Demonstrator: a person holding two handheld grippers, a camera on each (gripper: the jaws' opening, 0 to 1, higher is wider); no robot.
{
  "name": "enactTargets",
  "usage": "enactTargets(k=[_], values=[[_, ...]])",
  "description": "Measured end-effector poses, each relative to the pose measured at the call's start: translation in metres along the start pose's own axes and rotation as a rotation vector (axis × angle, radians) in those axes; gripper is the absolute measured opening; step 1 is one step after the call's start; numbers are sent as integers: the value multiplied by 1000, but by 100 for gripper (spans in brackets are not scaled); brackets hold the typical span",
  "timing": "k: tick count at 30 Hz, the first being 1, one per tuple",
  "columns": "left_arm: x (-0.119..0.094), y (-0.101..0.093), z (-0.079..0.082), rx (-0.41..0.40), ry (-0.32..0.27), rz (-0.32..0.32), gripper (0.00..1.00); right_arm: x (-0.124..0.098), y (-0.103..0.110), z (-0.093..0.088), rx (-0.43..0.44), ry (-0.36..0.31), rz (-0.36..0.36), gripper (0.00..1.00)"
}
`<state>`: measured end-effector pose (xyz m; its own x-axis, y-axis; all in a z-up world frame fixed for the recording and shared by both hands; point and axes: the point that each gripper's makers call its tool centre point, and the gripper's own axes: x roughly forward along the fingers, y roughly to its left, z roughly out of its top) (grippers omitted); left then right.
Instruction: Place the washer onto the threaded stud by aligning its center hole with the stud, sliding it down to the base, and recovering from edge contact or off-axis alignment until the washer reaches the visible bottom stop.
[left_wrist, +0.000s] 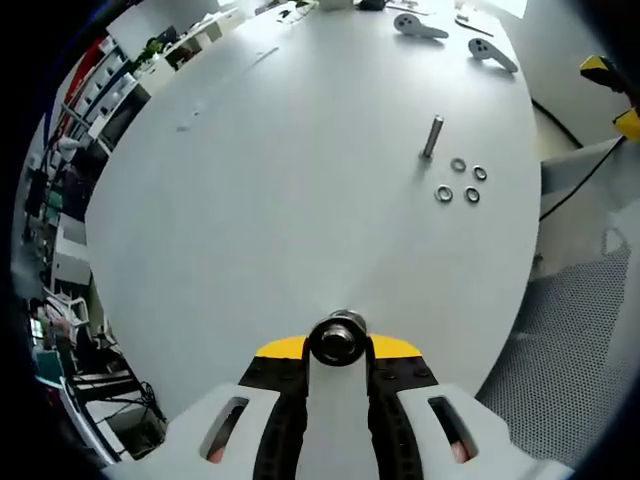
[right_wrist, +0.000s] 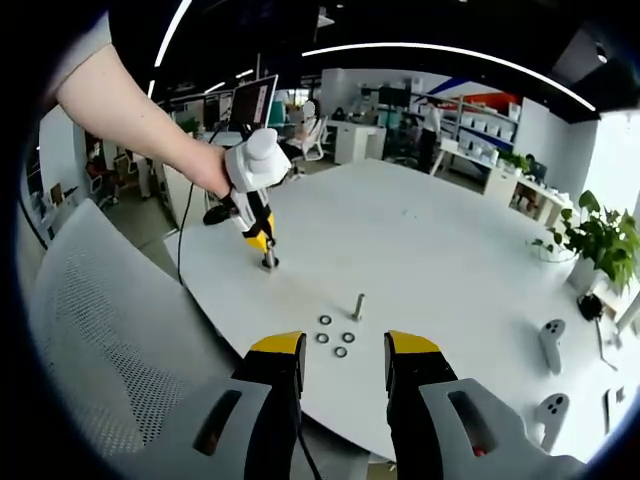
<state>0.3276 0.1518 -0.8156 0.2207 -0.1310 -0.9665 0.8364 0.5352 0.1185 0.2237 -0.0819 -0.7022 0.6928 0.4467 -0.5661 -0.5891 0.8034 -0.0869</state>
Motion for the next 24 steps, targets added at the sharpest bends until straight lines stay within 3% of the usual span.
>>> enactTargets(k=[24], values=[[31, -3, -8, 13, 28, -35, 19, 1, -3, -6, 1, 29, -18, 33]])
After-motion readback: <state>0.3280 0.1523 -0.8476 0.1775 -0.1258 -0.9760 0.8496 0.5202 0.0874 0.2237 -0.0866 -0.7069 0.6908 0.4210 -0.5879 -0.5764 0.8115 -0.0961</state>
